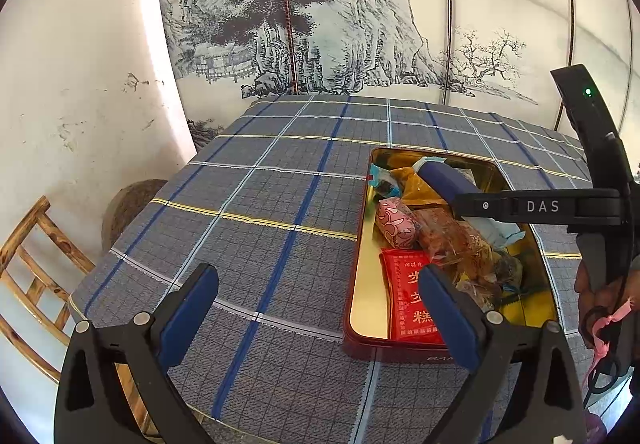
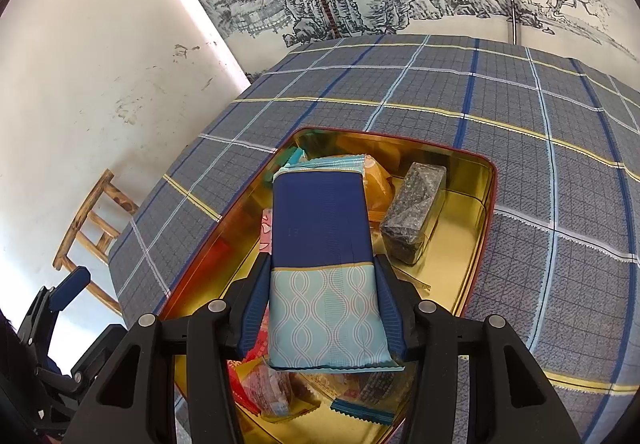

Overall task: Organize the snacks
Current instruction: 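Carry the blue-and-white bar over the tin and lower it in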

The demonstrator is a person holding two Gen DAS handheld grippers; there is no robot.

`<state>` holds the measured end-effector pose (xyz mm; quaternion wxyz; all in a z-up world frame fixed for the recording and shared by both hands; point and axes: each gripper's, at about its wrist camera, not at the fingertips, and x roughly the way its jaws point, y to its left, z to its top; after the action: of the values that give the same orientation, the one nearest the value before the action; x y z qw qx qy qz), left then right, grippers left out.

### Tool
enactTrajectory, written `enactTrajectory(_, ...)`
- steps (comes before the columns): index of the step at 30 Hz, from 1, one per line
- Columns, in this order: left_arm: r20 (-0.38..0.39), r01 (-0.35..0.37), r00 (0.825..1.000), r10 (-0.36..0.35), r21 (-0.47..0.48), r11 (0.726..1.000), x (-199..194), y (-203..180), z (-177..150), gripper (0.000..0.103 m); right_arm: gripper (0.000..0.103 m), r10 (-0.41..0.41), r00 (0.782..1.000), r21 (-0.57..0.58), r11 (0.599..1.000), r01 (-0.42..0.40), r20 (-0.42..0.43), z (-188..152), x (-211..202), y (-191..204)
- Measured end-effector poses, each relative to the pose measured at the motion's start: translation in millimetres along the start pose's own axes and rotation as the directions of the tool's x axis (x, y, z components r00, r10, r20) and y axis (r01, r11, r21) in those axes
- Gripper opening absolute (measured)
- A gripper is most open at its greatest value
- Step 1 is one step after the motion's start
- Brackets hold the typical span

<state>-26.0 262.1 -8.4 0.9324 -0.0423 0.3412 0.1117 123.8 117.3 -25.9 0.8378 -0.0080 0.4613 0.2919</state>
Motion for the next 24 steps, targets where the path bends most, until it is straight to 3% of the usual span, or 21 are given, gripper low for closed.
enactTrajectory(24, -0.011, 0.010, 1.000, -0.010, -0.009, 1.000, 1.2, 1.4, -0.4, 0.099, 0.052, 0.011, 1.000, 0.001, 1.000, -0.011, -0.003, 2.3, 4.6, 5.6)
